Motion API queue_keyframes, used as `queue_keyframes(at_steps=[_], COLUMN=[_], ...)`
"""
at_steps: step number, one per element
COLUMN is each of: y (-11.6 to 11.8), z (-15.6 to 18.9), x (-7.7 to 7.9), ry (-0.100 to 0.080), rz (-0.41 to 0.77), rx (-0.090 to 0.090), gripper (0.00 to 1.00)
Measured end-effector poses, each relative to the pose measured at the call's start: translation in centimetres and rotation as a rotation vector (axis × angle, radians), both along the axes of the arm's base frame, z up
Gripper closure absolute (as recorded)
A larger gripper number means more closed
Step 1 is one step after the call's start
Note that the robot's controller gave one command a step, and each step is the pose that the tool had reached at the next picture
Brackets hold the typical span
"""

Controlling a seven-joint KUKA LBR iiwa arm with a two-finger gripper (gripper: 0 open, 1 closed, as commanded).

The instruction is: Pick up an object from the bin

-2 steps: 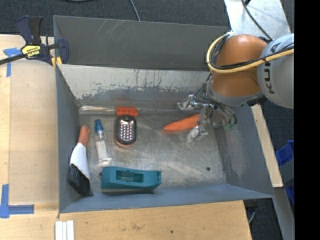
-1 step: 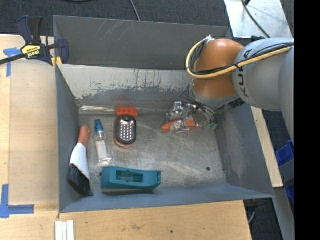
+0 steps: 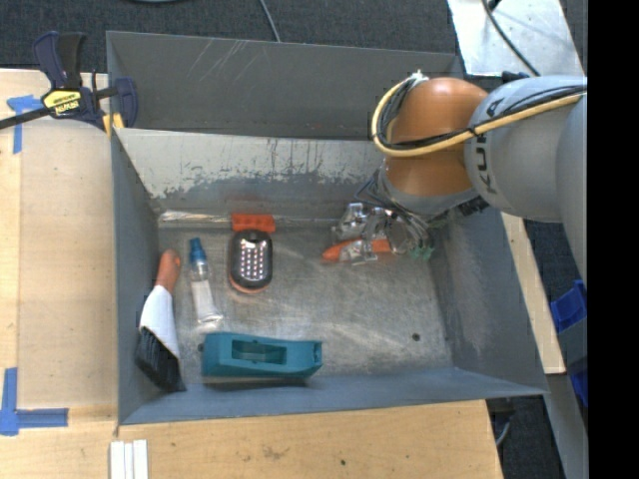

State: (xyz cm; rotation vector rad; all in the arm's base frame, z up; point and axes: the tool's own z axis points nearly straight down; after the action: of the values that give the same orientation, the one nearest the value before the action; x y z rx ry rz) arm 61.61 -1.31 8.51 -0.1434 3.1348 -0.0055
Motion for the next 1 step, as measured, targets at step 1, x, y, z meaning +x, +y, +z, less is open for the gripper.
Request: queue_keyframes(at_steps=[1], y=[0.0], z=[0.05], x=[-0.02], ry=[0.0], rz=[0.0], rx=[0.0], gripper=[1.0])
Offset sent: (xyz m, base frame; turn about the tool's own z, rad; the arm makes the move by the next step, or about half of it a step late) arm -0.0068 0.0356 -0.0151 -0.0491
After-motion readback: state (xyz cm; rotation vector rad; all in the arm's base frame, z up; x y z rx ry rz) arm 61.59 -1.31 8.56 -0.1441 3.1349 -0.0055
